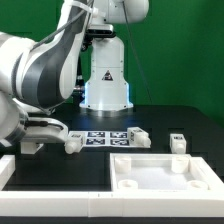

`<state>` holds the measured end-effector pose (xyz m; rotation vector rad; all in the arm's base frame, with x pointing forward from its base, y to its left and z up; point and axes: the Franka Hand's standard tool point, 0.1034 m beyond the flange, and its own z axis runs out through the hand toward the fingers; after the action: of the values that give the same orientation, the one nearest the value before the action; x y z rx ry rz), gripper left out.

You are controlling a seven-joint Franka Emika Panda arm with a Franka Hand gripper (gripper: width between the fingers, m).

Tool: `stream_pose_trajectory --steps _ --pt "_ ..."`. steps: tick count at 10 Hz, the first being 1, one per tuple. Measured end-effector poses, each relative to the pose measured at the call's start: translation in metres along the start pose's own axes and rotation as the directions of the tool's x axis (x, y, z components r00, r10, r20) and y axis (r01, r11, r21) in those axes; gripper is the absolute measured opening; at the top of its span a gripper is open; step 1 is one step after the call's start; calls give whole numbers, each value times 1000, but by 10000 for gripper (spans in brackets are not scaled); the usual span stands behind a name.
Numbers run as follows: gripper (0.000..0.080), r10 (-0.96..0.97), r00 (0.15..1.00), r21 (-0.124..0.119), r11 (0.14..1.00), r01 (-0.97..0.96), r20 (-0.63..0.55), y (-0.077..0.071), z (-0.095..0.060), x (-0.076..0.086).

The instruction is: Assemble one leg

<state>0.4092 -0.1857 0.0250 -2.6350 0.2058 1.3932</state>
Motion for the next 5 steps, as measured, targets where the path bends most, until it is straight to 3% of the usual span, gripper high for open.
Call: stream_pose_trajectory --steps 2,3,5 --pt "284 -35 999 -35 999 34 -38 -41 -37 -24" --pt "284 -55 998 -77 996 52 -34 -56 -48 -34" --pt "284 -77 980 -102 993 59 -181 -55 -58 -15"
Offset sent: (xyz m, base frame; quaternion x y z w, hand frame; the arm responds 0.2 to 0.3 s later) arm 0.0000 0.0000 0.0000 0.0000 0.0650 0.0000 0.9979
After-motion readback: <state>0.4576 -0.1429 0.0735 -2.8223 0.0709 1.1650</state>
